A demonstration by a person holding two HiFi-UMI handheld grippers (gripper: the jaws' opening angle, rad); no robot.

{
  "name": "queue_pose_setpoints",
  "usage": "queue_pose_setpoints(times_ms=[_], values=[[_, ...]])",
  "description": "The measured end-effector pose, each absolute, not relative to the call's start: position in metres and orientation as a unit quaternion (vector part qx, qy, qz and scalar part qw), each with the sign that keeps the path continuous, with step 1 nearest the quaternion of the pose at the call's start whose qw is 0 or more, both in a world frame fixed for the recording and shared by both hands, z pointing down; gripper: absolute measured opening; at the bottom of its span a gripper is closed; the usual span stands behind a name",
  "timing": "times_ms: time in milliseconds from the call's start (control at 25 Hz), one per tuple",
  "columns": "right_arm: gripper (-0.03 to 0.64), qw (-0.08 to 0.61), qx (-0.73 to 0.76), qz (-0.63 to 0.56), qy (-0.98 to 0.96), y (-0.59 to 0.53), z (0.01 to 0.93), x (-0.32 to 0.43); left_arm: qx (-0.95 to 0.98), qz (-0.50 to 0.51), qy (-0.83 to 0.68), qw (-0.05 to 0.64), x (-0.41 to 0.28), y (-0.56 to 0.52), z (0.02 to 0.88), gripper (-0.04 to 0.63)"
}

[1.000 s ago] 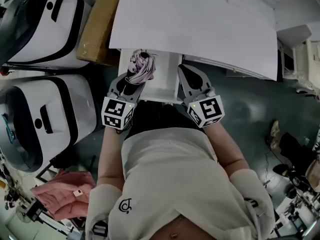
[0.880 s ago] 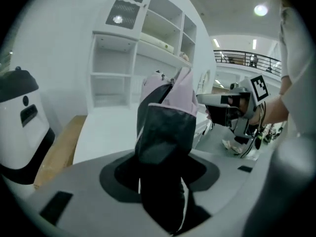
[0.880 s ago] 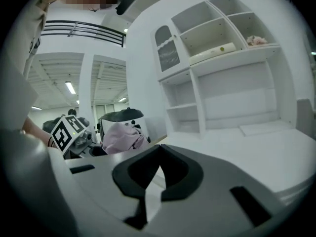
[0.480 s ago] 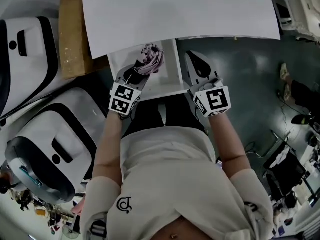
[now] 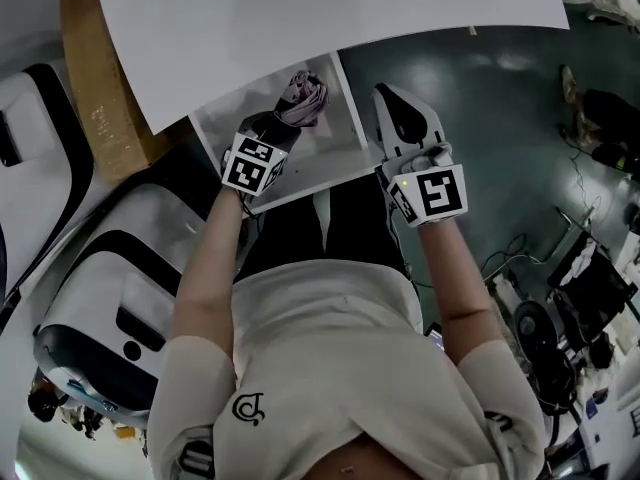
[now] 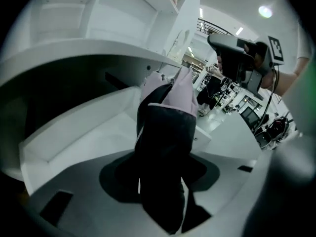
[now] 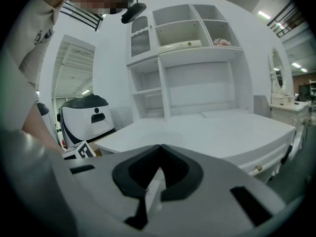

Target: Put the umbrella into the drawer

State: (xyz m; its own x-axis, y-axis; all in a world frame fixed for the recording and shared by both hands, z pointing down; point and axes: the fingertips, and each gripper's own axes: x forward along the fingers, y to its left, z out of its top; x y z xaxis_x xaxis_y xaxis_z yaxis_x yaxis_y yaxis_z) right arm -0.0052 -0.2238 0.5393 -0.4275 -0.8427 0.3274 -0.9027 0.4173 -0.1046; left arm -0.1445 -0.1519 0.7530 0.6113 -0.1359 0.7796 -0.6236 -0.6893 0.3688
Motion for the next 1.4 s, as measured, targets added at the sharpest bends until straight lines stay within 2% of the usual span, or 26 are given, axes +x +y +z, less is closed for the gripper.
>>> queue_pose_setpoints(times_ms=[360, 920, 1000, 1120, 1240, 1400], values=[[0.006, 0.142, 0.544, 0.142, -0.815, -0.225, 0.565, 0.007, 0.815, 0.410, -0.223, 0.344, -0.146, -0.159, 0.802, 0.225], [0.006, 0.131, 0.544, 0.155, -0.814, -0.231, 0.563, 0.017, 0.800, 0.436, -0.218, 0.350, -0.143, -0.158, 0.826, 0.238], [0.006, 0.132, 0.538, 0.155, -0.818, -0.232, 0.562, 0.013, 0.798, 0.434, -0.221, 0.356, -0.143, -0.157, 0.828, 0.261], [0.006, 0.131, 0.530, 0.153, -0.824, -0.233, 0.559, 0.005, 0.789, 0.421, -0.245, 0.375, -0.147, -0.159, 0.824, 0.351], [0.006, 0.130, 0.523, 0.155, -0.828, -0.234, 0.550, -0.002, 0.785, 0.399, -0.269, 0.391, -0.155, -0.163, 0.810, 0.353], [0.006, 0.127, 0.513, 0.144, -0.836, -0.231, 0.531, -0.011, 0.796, 0.380, -0.277, 0.380, -0.158, -0.166, 0.782, 0.351]])
